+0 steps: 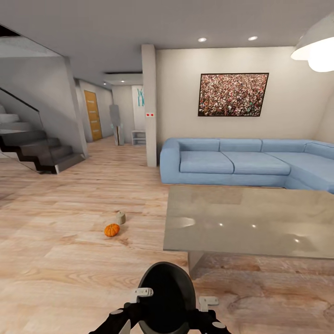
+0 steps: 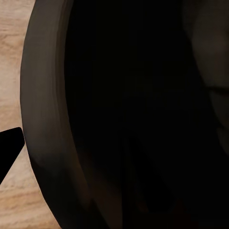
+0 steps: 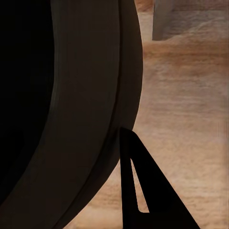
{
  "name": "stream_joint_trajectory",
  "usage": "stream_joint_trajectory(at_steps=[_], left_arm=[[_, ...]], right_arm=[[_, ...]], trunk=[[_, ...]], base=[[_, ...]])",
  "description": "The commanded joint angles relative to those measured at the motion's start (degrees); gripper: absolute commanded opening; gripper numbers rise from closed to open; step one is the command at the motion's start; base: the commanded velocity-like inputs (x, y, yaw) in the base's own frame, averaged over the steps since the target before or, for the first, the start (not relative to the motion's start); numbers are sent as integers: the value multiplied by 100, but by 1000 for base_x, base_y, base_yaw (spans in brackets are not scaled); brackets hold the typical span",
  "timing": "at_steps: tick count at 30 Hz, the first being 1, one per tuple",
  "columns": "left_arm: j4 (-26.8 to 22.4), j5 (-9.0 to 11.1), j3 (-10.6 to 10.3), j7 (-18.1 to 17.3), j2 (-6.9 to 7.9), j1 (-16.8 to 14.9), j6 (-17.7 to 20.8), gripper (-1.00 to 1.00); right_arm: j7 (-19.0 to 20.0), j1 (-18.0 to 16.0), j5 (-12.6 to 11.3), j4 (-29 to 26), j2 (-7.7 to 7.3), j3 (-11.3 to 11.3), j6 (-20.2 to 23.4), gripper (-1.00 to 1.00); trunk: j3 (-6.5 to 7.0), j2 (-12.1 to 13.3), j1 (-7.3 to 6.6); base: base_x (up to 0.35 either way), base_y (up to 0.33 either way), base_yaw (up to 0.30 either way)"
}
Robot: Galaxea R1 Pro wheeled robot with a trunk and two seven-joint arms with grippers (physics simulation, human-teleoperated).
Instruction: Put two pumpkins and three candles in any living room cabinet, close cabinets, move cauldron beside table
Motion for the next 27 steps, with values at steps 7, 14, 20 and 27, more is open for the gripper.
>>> stream_joint_trajectory(at_steps=[7,14,20,27], left_arm=[[-9,2,-8,-12,0,8,-56,-100],[-9,2,-8,-10,1,11,-120,-100],[-9,2,-8,-9,2,11,-122,-100],[-9,2,-8,-8,8,11,-122,-100]], right_arm=[[79,-8,-37,-23,5,-28,-27,-100],[79,-8,-29,-24,-1,-28,-43,-100],[78,-8,1,-23,-4,-28,-35,-100],[74,-8,-2,-23,-4,-28,-31,-100]], trunk=[[-5,-3,-1],[-77,-163,87],[-185,-404,218],[-310,-685,372]], base=[[7,-7,0],[0,0,0],[0,0,-26],[0,0,-8]])
